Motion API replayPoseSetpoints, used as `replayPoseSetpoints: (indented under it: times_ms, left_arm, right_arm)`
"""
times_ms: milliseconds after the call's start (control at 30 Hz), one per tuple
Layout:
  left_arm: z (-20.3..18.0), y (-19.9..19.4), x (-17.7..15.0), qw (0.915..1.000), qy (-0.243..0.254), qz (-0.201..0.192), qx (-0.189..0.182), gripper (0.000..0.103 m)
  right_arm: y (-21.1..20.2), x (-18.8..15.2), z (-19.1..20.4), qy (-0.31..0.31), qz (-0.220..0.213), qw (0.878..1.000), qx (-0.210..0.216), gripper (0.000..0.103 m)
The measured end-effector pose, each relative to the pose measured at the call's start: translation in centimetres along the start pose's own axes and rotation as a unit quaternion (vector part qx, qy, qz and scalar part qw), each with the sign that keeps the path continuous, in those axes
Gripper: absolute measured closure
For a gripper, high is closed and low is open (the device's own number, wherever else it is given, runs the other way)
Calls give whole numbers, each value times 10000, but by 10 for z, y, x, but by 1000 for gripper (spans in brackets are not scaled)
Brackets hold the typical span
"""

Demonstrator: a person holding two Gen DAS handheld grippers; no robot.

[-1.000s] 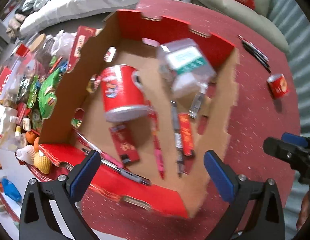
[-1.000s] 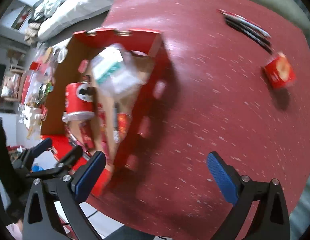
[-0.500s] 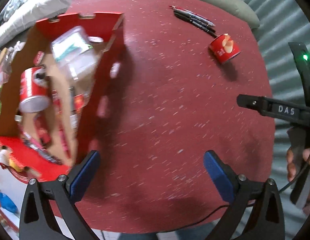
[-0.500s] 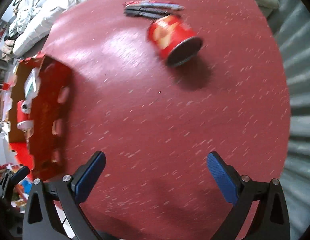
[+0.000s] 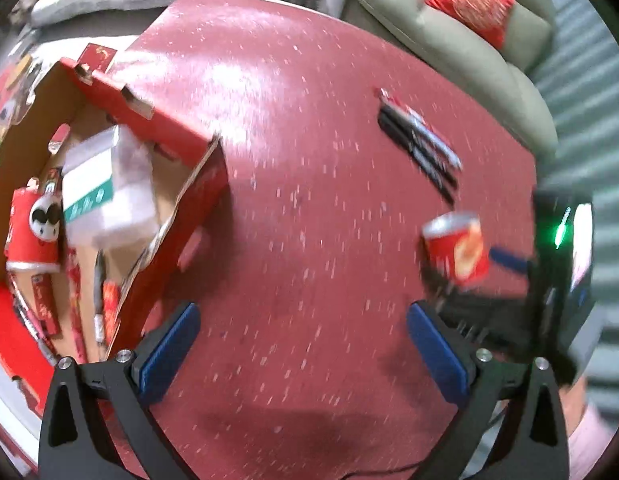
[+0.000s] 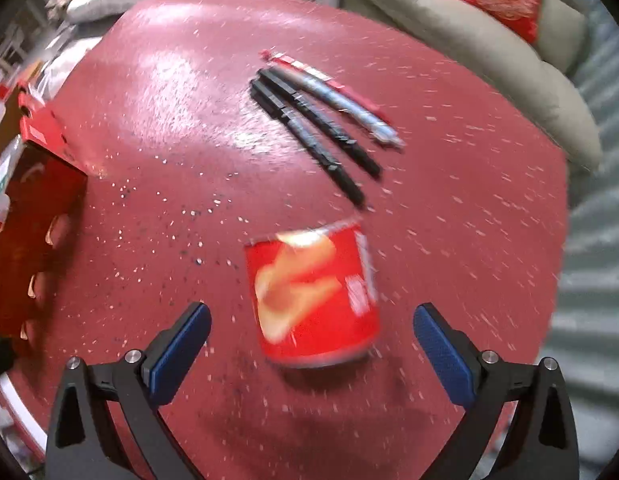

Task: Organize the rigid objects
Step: 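Move the left tool over the black markers while the right grasps the red Pringles can, then lower the left gripper toward a black marker while the right holds the can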

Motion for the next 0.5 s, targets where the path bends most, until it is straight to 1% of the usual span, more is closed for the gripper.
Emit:
replayPoseSetpoints:
  times_ms: [33,67,100,133,167,233,333,400,500]
  left_arm:
    - [-3,4,10,10000,-33,-39,-12,0]
    - [-7,8,17,10000,-33,-63,6,0]
    - [-11,12,25,10000,-20,-80,38,0]
    - [-17,18,33,9999,-2,-95,33,0]
    - [-25,26,42,10000,33,-90,17,0]
    - [-38,42,56,9999,102,-75,77,0]
    - [-64,62,81,9986,398,-242,236,0]
    - [-78,78,92,9994,277,-163,159,0]
    - [-84,102,102,9994,-246,30,221,0]
  right_arm:
    - [5,1,1,-48,33,10000,15,2]
    - [9,2,0,-78,46,10000,-28,13]
    - [12,1,-2,-94,54,9999,-37,29]
    - [14,0,-4,-94,52,9999,-52,35]
    - [13,-2,-7,-51,21,10000,-6,35]
    - [12,-13,-15,93,77,9996,241,35]
    - [5,-34,-36,402,32,9986,333,35]
    - [-1,-51,-50,704,42,9962,517,35]
    - [-11,-72,-65,941,10,9939,577,35]
Point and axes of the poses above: each gripper's, at about its wrist camera, not at the fingertips, and y roughly the way its jaws point, z to its left, x to its top, the point moved 8 cm from there along y, roughly the way its jaws point, and after that the axes turned 5 degrees about y, right-handed, at the moved point
